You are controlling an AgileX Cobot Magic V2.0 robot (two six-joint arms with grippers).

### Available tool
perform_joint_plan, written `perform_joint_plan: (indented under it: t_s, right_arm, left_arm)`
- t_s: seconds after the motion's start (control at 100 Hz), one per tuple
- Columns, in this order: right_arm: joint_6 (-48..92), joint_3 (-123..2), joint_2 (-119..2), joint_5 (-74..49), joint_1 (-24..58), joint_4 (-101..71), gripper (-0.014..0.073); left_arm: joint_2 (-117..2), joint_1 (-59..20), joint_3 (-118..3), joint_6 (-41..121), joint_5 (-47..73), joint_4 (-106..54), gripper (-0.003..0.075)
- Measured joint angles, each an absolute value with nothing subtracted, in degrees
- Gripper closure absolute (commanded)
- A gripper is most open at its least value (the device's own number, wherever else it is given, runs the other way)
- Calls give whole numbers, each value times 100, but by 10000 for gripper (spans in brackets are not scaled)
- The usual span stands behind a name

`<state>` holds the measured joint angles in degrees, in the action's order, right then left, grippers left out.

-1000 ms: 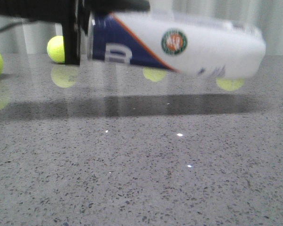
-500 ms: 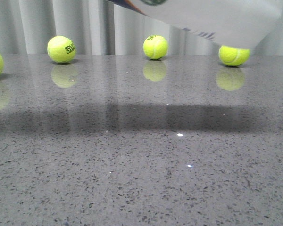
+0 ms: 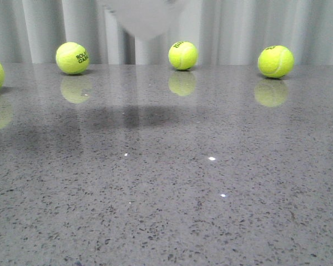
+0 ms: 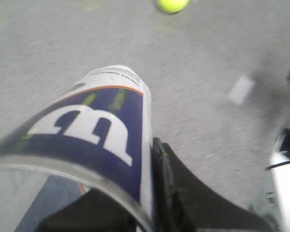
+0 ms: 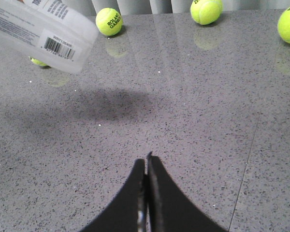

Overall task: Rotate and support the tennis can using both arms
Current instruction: 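Lift the can by its navy end with the left gripper, then rotate the can upright and lower its white end onto the table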

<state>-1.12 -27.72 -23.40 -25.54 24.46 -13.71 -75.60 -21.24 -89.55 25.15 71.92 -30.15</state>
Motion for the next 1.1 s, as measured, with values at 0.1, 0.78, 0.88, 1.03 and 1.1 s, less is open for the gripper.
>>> perform_joint_plan:
  t_s: [0.1, 0.78, 0.88, 1.03, 1.1]
  right_arm:
    - [-112, -2772, -2340, -2554, 2446, -1371, 651]
    - [-112, -2772, -2340, -2554, 2446, -1371, 651]
    - [-112, -2772, -2340, -2554, 2446, -1371, 651]
    - [-112, -2772, -2340, -2554, 2446, -1371, 651]
    - [-112, -2772, -2340, -2554, 2446, -1371, 651]
  left_arm:
    - [-7560, -2374, -9087, 2100, 7214, -2129, 741]
    - [-8205, -3905, -9110, 1455, 7271, -167, 741]
    - [-8387, -3903, -9110, 1446, 7261, -154, 740]
    - [-8502, -3903, -9110, 1446, 7252, -145, 681]
    - [-8502, -3903, -9110, 1446, 7249, -145, 608]
